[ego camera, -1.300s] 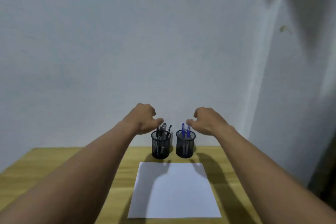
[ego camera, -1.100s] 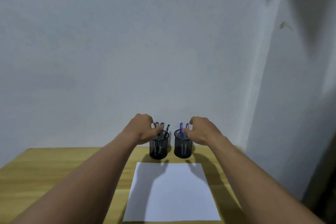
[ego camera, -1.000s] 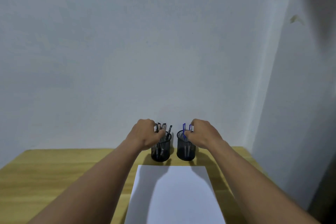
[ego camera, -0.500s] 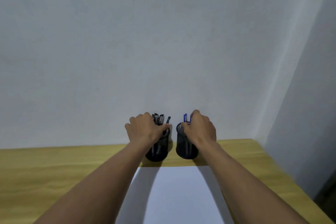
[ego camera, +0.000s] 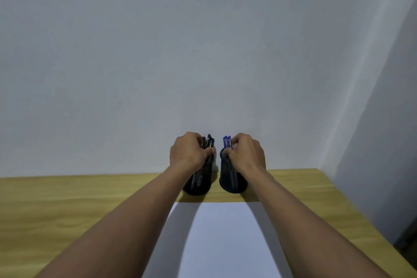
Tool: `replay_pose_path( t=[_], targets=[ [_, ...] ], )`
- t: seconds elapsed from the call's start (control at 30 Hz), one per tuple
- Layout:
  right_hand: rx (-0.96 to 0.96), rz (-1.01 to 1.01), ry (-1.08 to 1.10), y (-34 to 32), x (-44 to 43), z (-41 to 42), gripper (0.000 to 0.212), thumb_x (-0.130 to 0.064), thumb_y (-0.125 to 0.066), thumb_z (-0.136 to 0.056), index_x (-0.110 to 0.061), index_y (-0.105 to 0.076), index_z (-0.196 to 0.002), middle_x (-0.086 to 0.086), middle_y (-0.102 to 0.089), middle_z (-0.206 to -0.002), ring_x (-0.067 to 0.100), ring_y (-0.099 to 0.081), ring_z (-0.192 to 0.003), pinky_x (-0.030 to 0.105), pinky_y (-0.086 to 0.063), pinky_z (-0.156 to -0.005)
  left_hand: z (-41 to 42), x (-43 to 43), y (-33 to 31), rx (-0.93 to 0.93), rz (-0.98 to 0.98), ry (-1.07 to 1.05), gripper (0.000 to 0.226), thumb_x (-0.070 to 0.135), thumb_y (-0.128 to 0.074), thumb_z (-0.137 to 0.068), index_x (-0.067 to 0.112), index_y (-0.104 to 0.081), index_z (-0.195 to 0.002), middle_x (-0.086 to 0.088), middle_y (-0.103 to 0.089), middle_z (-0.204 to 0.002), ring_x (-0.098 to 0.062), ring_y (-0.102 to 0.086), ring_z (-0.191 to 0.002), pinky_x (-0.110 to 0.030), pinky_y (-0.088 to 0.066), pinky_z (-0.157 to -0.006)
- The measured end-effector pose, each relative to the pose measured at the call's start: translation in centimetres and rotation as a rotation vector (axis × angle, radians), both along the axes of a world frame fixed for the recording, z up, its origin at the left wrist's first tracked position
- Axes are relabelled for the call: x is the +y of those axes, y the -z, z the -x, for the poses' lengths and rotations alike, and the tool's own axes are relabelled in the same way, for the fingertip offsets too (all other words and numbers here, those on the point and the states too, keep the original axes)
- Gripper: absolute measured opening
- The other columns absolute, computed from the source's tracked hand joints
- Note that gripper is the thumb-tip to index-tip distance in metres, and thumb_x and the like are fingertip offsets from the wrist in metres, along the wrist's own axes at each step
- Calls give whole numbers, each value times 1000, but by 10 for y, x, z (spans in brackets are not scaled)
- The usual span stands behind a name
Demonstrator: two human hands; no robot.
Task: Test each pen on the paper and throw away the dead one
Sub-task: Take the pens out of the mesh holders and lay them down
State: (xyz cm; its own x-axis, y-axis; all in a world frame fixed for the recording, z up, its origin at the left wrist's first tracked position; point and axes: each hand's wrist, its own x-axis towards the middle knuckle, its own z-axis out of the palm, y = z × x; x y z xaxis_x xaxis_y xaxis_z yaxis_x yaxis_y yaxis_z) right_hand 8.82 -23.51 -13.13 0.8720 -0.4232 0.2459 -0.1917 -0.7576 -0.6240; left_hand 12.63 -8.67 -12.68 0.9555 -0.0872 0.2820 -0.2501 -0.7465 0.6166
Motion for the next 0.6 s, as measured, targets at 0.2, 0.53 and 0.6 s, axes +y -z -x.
replay_pose_path(
  t=[0.2, 0.53, 0.6],
  targets=[
    [-7, -59, -33, -3, -5, -5, 16, -12, -72, -82, -22, -65, -93, 2, -73, -94, 27, -69, -90, 38, -58, -77, -6, 1, 0, 13, 9, 69, 29, 40, -75, -79, 12, -67, -85, -2, -68, -80, -26, -63, -80, -37, -54, -71],
    [-40, -19, -84, 2, -8, -9, 23, -18, -72, -88, -22, -63, -110, 0, -72, -100, 25, -67, -93, 34, -53, -75, -6, -1, 0, -50, 30, 118, 19, 27, -69, -80, 15, -71, -94, -5, -70, -86, -27, -64, -83, -35, -54, -73],
    [-43, -16, -96, 2, -10, -9, 26, -19, -72, -89, -20, -66, -114, 0, -73, -100, 25, -68, -93, 31, -49, -73, -7, -2, 2, -42, 47, 123, 20, 25, -72, -77, 16, -70, -95, -4, -71, -88, -24, -65, -84, -35, -55, -76]
  ],
)
